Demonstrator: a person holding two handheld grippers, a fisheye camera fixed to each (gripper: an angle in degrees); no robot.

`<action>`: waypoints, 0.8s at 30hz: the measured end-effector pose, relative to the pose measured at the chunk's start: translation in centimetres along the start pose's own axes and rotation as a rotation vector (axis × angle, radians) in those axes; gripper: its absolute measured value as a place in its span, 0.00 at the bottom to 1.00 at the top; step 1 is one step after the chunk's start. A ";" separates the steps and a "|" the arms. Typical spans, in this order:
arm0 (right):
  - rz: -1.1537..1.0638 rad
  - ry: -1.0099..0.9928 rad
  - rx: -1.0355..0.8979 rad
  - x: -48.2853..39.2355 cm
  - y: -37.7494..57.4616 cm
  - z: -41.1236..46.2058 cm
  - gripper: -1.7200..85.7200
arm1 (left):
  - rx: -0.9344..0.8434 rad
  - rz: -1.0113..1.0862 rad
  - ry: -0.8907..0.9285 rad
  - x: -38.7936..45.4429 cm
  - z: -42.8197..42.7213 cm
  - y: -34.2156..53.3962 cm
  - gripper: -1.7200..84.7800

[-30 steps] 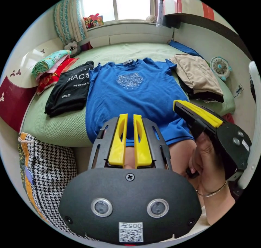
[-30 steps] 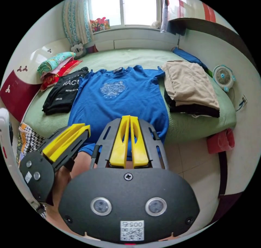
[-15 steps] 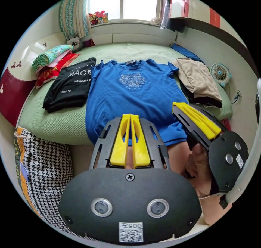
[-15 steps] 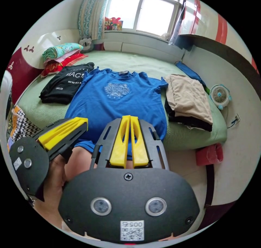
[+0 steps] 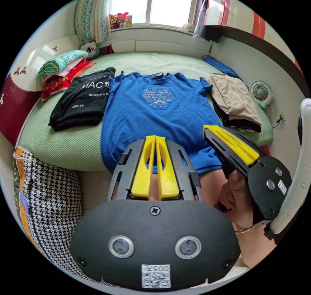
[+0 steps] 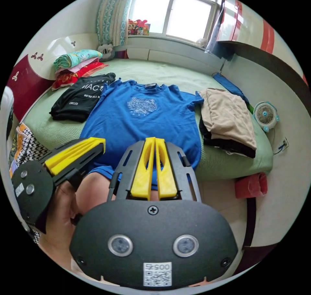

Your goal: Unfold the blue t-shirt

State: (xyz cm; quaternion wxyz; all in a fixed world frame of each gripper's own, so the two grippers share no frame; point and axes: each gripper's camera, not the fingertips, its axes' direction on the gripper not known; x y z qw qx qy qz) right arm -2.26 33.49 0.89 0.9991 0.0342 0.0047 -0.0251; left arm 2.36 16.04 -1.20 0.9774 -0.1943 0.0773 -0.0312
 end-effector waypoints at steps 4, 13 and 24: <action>0.030 -0.038 -0.021 0.8 -0.8 0.8 0.01 | 0.013 -0.014 -0.005 0.0 0.0 0.0 0.01; 0.017 -0.138 -0.120 2.1 -3.1 3.4 0.01 | -0.004 0.014 -0.011 0.8 0.5 -0.3 0.01; 0.021 -0.249 -0.281 4.5 -7.1 7.1 0.01 | -0.004 0.064 -0.061 1.9 0.5 -0.5 0.01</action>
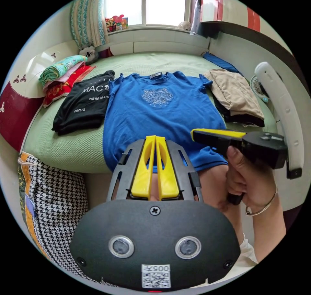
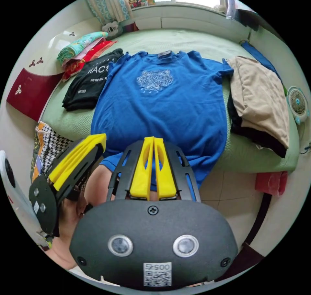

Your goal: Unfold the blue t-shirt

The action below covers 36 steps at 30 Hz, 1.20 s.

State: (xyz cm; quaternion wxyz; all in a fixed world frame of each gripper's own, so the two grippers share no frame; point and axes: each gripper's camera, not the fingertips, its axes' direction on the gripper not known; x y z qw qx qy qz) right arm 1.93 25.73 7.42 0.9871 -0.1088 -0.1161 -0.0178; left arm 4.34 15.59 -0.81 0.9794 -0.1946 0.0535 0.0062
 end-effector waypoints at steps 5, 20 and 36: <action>-0.055 0.188 0.057 -0.7 -0.5 -0.8 0.01 | -0.009 0.027 -0.006 0.4 0.3 -0.6 0.01; -0.006 0.111 -0.068 2.4 -3.1 2.3 0.01 | -0.053 0.006 0.048 -0.9 0.8 -2.1 0.01; -0.034 0.102 -0.008 3.0 -4.0 1.6 0.01 | -0.071 -0.043 0.088 -4.0 0.3 -3.6 0.01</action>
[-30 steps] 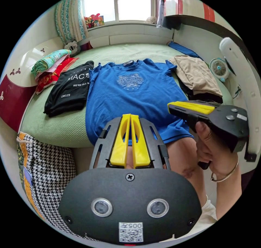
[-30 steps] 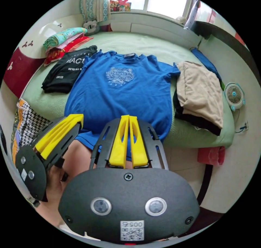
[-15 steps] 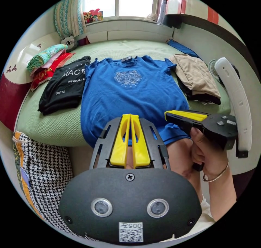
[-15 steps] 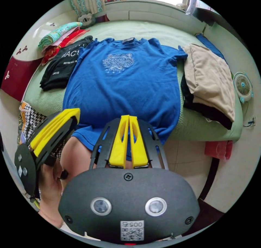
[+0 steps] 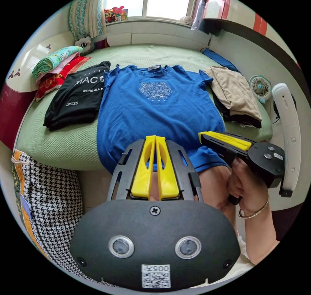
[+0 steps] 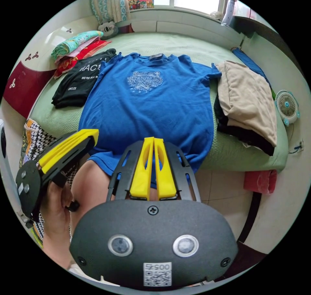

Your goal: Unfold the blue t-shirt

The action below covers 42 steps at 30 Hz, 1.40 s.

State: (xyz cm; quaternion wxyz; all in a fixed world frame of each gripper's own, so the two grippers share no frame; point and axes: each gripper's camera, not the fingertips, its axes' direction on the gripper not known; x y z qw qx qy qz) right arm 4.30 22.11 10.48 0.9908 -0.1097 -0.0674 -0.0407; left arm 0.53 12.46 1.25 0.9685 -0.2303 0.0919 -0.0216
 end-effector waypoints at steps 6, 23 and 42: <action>-0.026 -0.016 -0.023 0.4 -0.8 0.3 0.01 | -0.001 -0.010 0.030 -1.2 -0.3 -0.8 0.01; -0.033 -0.035 -0.038 2.1 -2.9 0.4 0.01 | -0.007 -0.016 0.025 -3.9 -1.4 -3.6 0.01; -0.033 -0.054 -0.049 4.4 -6.1 0.2 0.01 | 0.003 -0.012 0.029 -8.0 -2.7 -7.7 0.01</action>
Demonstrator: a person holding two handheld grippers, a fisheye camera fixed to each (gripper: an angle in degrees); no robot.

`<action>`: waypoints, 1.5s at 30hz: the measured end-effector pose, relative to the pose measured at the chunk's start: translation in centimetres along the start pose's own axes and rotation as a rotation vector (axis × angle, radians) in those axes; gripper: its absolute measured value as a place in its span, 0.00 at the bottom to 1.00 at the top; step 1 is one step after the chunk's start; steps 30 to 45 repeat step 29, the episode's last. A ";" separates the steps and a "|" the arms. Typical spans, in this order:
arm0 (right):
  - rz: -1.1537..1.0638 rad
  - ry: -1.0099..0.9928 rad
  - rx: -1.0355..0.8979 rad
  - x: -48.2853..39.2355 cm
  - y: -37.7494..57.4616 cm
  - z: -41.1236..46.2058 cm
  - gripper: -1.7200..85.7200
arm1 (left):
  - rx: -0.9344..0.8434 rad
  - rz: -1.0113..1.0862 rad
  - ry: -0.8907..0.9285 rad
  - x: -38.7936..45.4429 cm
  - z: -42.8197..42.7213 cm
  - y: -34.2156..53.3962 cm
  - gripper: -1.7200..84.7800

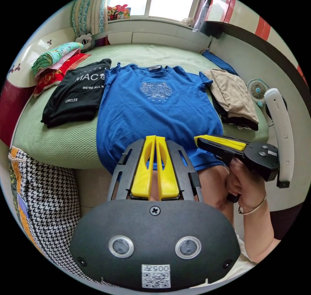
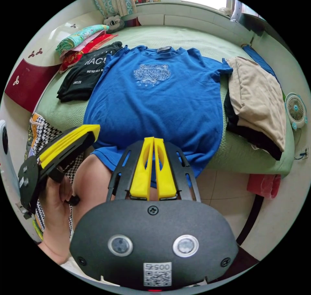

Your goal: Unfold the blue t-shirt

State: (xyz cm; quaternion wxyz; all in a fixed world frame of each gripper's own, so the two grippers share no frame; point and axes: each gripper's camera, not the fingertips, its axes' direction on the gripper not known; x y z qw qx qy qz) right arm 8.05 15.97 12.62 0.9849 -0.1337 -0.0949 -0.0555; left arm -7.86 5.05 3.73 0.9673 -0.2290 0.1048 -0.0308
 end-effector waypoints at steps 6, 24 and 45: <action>-0.022 0.041 -0.001 0.9 -0.9 -0.5 0.01 | 0.001 0.011 -0.019 -2.0 -0.9 -1.7 0.01; 0.027 -0.189 0.388 5.9 -15.8 -6.1 0.03 | 0.344 -0.095 -0.069 -16.5 -3.8 -19.4 0.03; -0.107 -0.222 0.431 3.9 -24.2 -4.4 0.11 | 0.379 -0.172 -0.056 -21.1 0.9 -25.0 0.10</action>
